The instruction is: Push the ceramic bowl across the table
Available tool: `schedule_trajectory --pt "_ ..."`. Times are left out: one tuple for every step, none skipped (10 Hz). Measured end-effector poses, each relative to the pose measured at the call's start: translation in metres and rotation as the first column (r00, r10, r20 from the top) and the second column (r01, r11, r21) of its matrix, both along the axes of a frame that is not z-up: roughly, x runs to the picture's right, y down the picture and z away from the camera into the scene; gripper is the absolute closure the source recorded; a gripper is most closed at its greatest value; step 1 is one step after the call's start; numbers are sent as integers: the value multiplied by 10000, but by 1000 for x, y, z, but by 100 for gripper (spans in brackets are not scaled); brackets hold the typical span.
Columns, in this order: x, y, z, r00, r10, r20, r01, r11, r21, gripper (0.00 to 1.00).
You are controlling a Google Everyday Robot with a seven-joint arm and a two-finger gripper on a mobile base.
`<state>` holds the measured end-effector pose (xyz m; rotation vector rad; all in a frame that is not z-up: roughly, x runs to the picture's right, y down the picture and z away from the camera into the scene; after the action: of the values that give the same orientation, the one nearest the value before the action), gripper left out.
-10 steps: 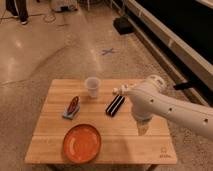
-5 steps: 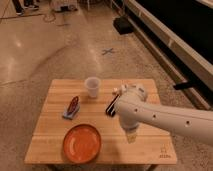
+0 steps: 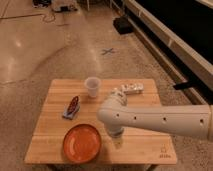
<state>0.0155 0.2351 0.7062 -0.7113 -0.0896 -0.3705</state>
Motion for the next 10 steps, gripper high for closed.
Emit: schedule_trajectory --pt "-5 3 2 10000 -32 43 32 10000 -76 35" --pt "-6 11 7 9999 -88 94 89 9998 -173 35" --pt "-7 15 13 9999 -86 143 88 9998 -177 35" --pt "-13 17 16 9997 -93 219 98 9997 -231 35" --pt "-29 21 19 9992 -123 367 134 9994 -314 35" --pt "-38 24 20 9988 -180 460 197 9991 -375 35" --pt "-39 26 23 9986 -227 485 246 9989 -400 35" --pt "-37 29 26 9983 -236 536 261 9986 -462 35" --pt "-36 30 28 9983 -220 544 247 9985 -488 35" --pt "-38 29 27 9981 -209 583 239 9985 -501 35"
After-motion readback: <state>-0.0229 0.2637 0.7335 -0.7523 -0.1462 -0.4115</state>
